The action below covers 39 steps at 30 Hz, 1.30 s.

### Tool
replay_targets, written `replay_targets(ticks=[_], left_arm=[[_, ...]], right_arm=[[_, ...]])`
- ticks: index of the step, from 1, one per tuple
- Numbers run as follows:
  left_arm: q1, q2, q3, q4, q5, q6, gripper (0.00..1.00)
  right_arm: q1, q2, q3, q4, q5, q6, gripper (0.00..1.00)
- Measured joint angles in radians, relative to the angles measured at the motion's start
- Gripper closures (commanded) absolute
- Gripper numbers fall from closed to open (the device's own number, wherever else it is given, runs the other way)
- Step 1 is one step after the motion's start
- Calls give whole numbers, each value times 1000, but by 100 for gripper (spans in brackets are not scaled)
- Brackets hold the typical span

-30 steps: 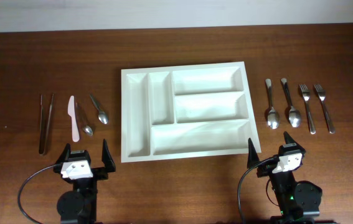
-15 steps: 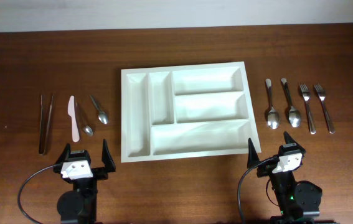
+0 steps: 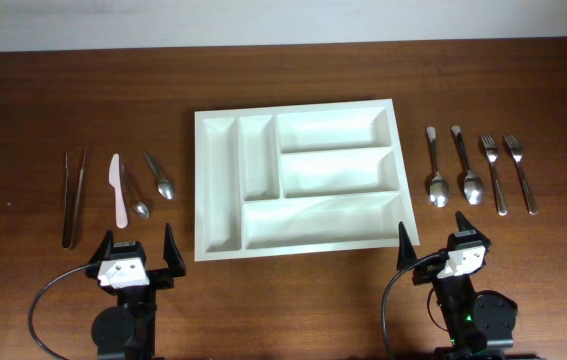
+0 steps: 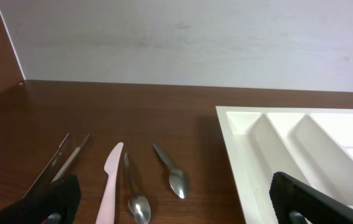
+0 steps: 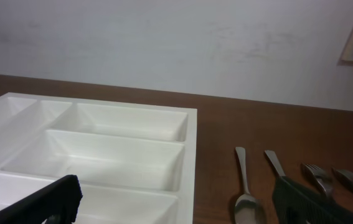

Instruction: Pack container

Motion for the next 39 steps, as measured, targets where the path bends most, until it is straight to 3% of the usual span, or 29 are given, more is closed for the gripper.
replay_targets(ticks=[32,39], left_arm=[[0,0,0,0,0,0,1],[0,0,0,0,0,0,1]], right_arm=[[0,0,0,0,1,0,1],[0,5,1,5,2,90,1]])
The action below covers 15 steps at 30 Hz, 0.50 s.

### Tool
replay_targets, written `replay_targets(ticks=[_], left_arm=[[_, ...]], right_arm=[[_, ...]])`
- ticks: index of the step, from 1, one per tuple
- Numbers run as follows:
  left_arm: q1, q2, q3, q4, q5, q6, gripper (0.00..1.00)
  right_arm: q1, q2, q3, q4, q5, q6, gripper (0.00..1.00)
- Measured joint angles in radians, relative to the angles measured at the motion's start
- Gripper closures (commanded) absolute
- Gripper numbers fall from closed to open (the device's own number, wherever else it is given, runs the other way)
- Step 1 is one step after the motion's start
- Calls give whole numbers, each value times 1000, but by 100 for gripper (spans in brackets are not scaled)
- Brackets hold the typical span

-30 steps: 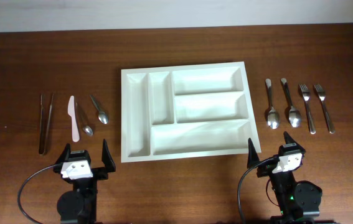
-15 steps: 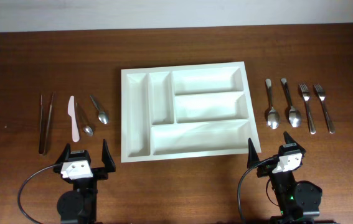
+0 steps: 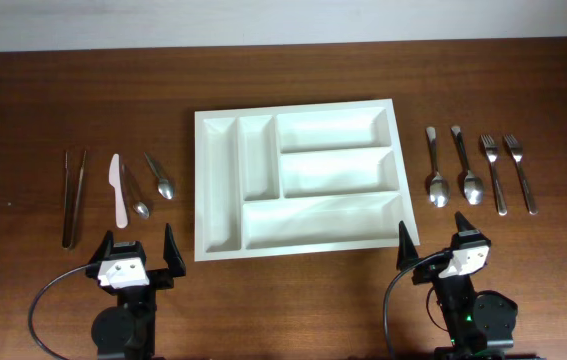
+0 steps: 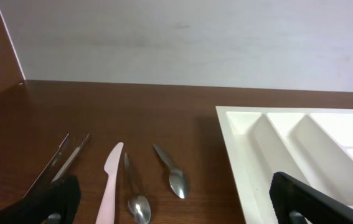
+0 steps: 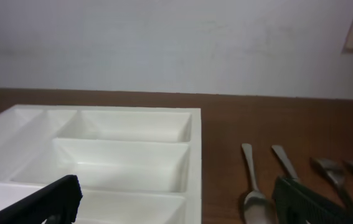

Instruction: Pack container

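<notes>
An empty white cutlery tray [image 3: 323, 175] with several compartments lies mid-table. To its left rest metal tongs [image 3: 74, 197], a pink knife [image 3: 117, 190] and two small spoons [image 3: 135, 192] [image 3: 160, 176]. To its right are two spoons [image 3: 435, 168] [image 3: 466, 166] and two forks [image 3: 493, 175] [image 3: 521, 175]. My left gripper [image 3: 136, 242] is open at the near edge, short of the knife [image 4: 109, 183] and spoons [image 4: 171, 173]. My right gripper [image 3: 435, 234] is open near the tray's front right corner [image 5: 192, 186], with the spoons [image 5: 251, 183] ahead of it.
The brown wooden table [image 3: 63, 90] runs to a white wall at the back. Both arm bases stand at the near edge. A framed sheet hangs on the wall at the right.
The right wrist view has levelled and shifted slightly: the tray edge now looks horizontal and the spoons sit a little further right. The left gripper and all the cutlery are where they were.
</notes>
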Motion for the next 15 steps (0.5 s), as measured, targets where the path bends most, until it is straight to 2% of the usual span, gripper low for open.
replay_targets(ticks=[4,8,10,11,13,15], left_arm=[[0,0,0,0,0,0,1],[0,-3,-1,-2,0,0,1],[0,-2,-2,-2,0,0,1],[0,-3,-2,-2,0,0,1],[0,-2,-2,-2,0,1,1],[0,-2,-3,0,0,1,1]], right_arm=[[1,103,88,-23,81,55,1],[2,333,392,-117,166,60,1],[2,543,662,-276,193,38,1],[2,576,703,-297,197,37,1],[2,763,910,-443,205,21,1],[2,983,1157,-657,214,11,1]])
